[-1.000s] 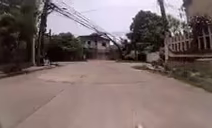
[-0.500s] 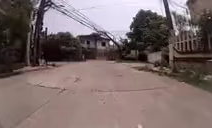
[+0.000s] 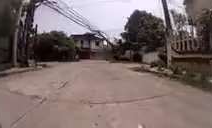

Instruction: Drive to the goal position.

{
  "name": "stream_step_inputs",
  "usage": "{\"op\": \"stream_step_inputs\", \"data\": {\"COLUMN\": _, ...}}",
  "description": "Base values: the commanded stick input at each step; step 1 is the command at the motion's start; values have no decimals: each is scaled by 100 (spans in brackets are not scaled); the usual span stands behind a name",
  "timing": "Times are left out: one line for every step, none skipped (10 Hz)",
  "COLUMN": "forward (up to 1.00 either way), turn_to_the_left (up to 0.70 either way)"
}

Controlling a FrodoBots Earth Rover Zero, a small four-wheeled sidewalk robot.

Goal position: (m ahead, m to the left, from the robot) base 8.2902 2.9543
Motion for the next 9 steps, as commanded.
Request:
{"op": "stream_step_inputs", "data": {"forward": 100, "turn_to_the_left": 3}}
{"op": "stream_step_inputs", "data": {"forward": 100, "turn_to_the_left": 3}}
{"op": "stream_step_inputs", "data": {"forward": 100, "turn_to_the_left": 3}}
{"op": "stream_step_inputs", "data": {"forward": 100, "turn_to_the_left": 3}}
{"op": "stream_step_inputs", "data": {"forward": 100, "turn_to_the_left": 3}}
{"op": "stream_step_inputs", "data": {"forward": 100, "turn_to_the_left": 3}}
{"op": "stream_step_inputs", "data": {"forward": 100, "turn_to_the_left": 3}}
{"op": "stream_step_inputs", "data": {"forward": 100, "turn_to_the_left": 3}}
{"op": "stream_step_inputs", "data": {"forward": 100, "turn_to_the_left": 3}}
